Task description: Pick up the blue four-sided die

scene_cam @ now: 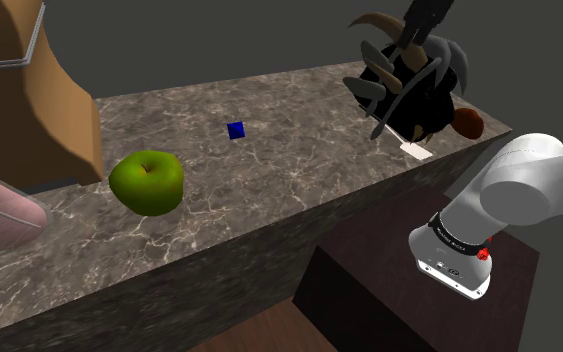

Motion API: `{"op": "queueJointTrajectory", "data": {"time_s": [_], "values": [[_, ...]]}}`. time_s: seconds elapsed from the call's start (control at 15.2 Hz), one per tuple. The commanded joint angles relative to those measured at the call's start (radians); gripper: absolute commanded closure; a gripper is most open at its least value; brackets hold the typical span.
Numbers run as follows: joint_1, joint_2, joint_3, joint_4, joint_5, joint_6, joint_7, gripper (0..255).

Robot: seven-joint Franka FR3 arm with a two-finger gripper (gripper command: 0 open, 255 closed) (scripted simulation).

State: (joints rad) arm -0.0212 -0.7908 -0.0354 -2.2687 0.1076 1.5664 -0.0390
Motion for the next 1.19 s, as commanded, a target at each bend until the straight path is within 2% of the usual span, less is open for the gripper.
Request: {"op": "queueJointTrajectory", "data": {"time_s": [0.0,0.53,1.12], "values": [[0.000,0.000,0.000,0.000,0.000,0.000,0.000,0],[0.028,0.179,0.119,-0.018,0.071,0.197,0.132,0],[0.049,0.455,0.240,0.064,0.099,0.393,0.279,0]]}}
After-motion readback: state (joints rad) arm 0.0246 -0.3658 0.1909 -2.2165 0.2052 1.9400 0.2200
